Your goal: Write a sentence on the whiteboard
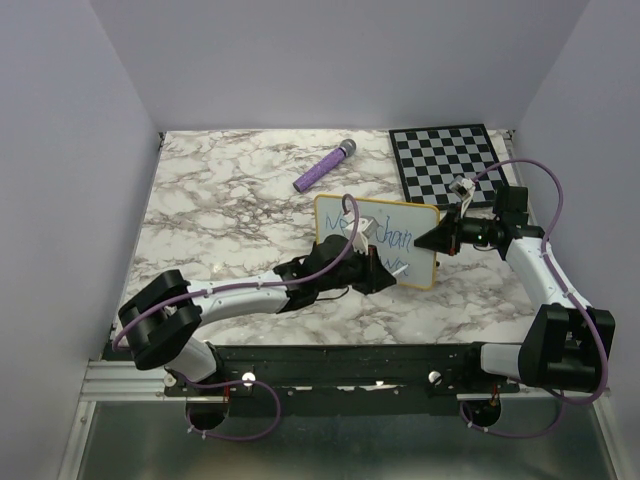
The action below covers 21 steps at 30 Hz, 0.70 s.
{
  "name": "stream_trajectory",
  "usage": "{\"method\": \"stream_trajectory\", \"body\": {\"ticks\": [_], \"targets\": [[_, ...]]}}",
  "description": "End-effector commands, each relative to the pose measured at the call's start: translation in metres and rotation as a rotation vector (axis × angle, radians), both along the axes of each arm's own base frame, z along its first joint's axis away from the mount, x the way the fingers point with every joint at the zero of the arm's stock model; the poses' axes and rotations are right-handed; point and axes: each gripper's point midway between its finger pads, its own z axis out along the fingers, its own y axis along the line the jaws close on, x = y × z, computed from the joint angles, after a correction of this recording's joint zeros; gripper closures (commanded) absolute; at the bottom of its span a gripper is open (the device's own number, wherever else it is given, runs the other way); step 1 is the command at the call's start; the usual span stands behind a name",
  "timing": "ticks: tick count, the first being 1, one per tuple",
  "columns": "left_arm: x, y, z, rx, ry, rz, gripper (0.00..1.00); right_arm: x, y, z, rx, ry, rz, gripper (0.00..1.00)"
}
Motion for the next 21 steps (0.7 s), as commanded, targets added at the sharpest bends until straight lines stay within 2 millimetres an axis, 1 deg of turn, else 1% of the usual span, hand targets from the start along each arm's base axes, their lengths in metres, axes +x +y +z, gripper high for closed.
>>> {"method": "stream_trajectory", "body": {"ticks": [1,6,12,21], "targets": [[0.001,0.008,-0.005,-0.003,-0.003,0.014,1.0,-0.006,0.004,0.012,0.039,-0.032,0.033,0.99],[0.003,0.013,-0.012,0.0,-0.012,0.037,1.0,-0.006,0.004,0.012,0.038,-0.032,0.032,0.99],[0.006,0.014,-0.015,-0.01,-0.025,0.053,1.0,-0.006,0.004,0.012,0.039,-0.032,0.033,0.99],[0.016,0.004,-0.005,-0.036,-0.051,0.071,1.0,-0.006,0.004,0.012,0.039,-0.031,0.032,0.99]]}}
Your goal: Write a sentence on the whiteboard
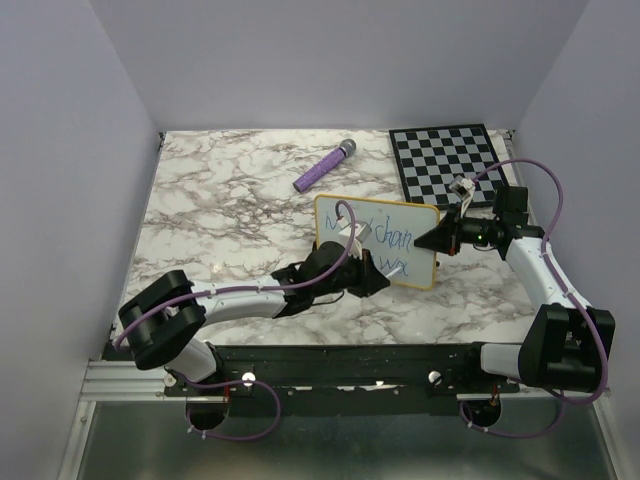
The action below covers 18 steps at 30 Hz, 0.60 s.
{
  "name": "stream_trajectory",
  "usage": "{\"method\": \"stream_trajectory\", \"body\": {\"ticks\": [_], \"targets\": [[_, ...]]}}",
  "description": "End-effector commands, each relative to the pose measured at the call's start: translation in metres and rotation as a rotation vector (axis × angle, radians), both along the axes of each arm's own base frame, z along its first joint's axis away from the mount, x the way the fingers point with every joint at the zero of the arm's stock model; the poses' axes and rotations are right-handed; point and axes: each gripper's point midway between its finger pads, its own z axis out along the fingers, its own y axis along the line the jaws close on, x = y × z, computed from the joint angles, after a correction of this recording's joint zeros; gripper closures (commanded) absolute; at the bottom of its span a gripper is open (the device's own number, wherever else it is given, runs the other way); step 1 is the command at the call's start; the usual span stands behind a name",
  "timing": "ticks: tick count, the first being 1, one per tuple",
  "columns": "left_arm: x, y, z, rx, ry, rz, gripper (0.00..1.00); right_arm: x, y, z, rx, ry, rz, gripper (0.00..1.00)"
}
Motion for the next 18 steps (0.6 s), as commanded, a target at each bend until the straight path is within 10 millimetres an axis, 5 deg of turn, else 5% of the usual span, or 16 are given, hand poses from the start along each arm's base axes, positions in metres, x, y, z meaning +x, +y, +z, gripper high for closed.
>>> {"method": "stream_trajectory", "body": {"ticks": [1,18], "targets": [[0.014,-0.01,0.018,-0.044,-0.043,0.029,1.0,-0.005,0.004,0.011,0.039,-0.029,0.032,1.0],[0.024,-0.025,0.011,-0.002,-0.032,0.028,1.0,-0.006,0.004,0.012,0.041,-0.03,0.034,0.99]]}}
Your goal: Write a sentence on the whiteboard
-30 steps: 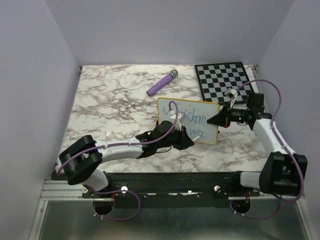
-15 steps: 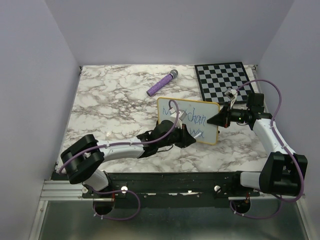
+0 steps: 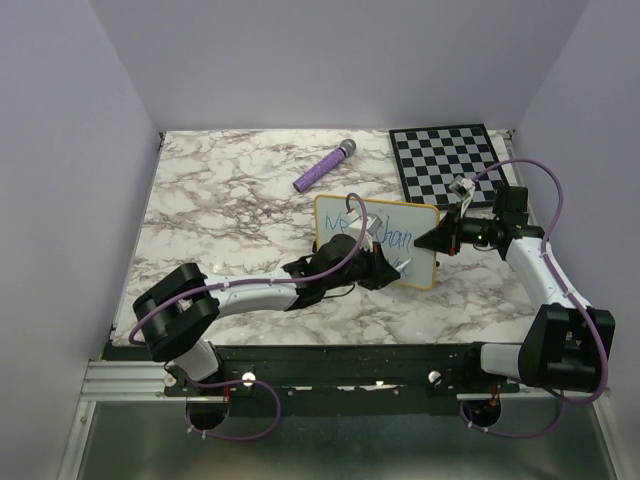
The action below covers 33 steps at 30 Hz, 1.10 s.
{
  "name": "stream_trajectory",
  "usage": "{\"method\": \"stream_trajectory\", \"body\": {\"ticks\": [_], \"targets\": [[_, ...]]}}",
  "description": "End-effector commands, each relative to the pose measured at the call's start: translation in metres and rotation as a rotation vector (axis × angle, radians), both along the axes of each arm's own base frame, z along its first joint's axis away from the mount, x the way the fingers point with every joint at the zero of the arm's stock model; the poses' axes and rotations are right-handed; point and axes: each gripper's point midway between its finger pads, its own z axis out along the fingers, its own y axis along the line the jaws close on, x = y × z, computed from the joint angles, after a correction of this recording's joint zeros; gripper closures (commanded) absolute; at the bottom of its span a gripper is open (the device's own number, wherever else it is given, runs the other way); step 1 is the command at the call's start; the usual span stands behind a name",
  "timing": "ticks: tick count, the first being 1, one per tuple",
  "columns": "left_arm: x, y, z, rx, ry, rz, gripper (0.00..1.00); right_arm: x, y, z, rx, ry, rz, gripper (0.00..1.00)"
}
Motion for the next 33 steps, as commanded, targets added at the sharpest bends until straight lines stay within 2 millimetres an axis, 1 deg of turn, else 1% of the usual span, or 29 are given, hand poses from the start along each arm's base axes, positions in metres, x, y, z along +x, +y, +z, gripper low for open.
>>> {"method": "stream_trajectory", "body": {"ticks": [1,8,14,19,23,24,27,29,33], "targets": [[0.009,-0.004,-0.003,0.02,-0.006,0.021,1.0,-0.006,0.004,0.012,0.041,-0.031,0.034,0.99],[0.016,-0.004,-0.01,0.059,0.002,0.046,1.0,-0.006,0.004,0.013,0.04,-0.033,0.034,0.99],[0.014,-0.001,-0.02,0.086,0.025,0.043,1.0,-0.005,0.004,0.013,0.04,-0.033,0.032,0.99],[0.013,-0.001,-0.02,0.091,0.031,0.037,1.0,-0.006,0.004,0.013,0.04,-0.033,0.034,0.99],[0.011,0.0,-0.012,0.062,0.013,0.027,1.0,-0.006,0.004,0.013,0.039,-0.032,0.033,1.0],[0.01,0.001,-0.006,0.049,0.002,0.021,1.0,-0.006,0.004,0.013,0.039,-0.034,0.033,0.99],[0.007,0.003,0.005,0.028,-0.018,0.016,1.0,-0.006,0.004,0.012,0.041,-0.03,0.034,0.99],[0.006,0.005,0.005,0.034,-0.015,0.011,1.0,-0.006,0.004,0.012,0.041,-0.03,0.034,0.99],[0.004,0.008,-0.003,0.051,0.001,0.013,1.0,-0.006,0.004,0.012,0.041,-0.031,0.034,0.99]]}}
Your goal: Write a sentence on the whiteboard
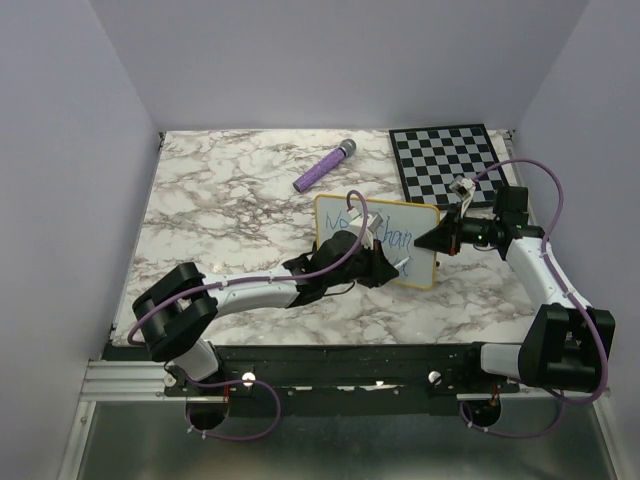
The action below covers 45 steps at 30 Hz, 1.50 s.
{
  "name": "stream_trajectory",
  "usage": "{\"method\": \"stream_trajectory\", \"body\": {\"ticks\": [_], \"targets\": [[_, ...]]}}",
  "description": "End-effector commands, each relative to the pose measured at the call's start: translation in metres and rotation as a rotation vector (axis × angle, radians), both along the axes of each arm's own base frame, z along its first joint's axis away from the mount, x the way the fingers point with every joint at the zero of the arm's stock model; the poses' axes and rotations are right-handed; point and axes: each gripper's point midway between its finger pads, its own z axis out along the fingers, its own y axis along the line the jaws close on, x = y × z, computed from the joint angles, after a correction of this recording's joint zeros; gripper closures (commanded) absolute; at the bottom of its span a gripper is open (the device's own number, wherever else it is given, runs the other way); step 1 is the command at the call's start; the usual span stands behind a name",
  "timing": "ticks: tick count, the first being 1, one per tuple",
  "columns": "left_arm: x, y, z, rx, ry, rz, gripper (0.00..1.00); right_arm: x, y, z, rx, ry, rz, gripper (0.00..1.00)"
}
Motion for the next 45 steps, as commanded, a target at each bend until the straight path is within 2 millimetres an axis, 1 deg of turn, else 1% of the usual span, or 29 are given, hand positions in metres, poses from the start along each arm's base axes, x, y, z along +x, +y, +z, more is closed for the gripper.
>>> {"method": "stream_trajectory", "body": {"ticks": [1,12,21,35,41,45], "targets": [[-0.001,0.006,0.001,0.006,-0.007,0.0,1.0,-0.006,0.004,0.012,0.04,-0.031,0.033,0.99],[-0.002,0.003,-0.014,0.058,0.032,-0.016,1.0,-0.006,0.004,0.013,0.041,-0.031,0.034,0.99],[-0.003,-0.003,-0.016,0.056,0.042,-0.032,1.0,-0.006,0.004,0.012,0.04,-0.029,0.033,0.99],[-0.002,-0.011,-0.008,0.031,0.035,-0.051,1.0,-0.006,0.004,0.013,0.039,-0.034,0.033,0.99],[-0.003,-0.007,-0.014,0.048,0.044,-0.043,1.0,-0.006,0.004,0.013,0.039,-0.034,0.033,0.99],[-0.007,-0.005,-0.024,0.072,0.065,-0.052,1.0,-0.006,0.004,0.012,0.039,-0.032,0.033,0.99]]}}
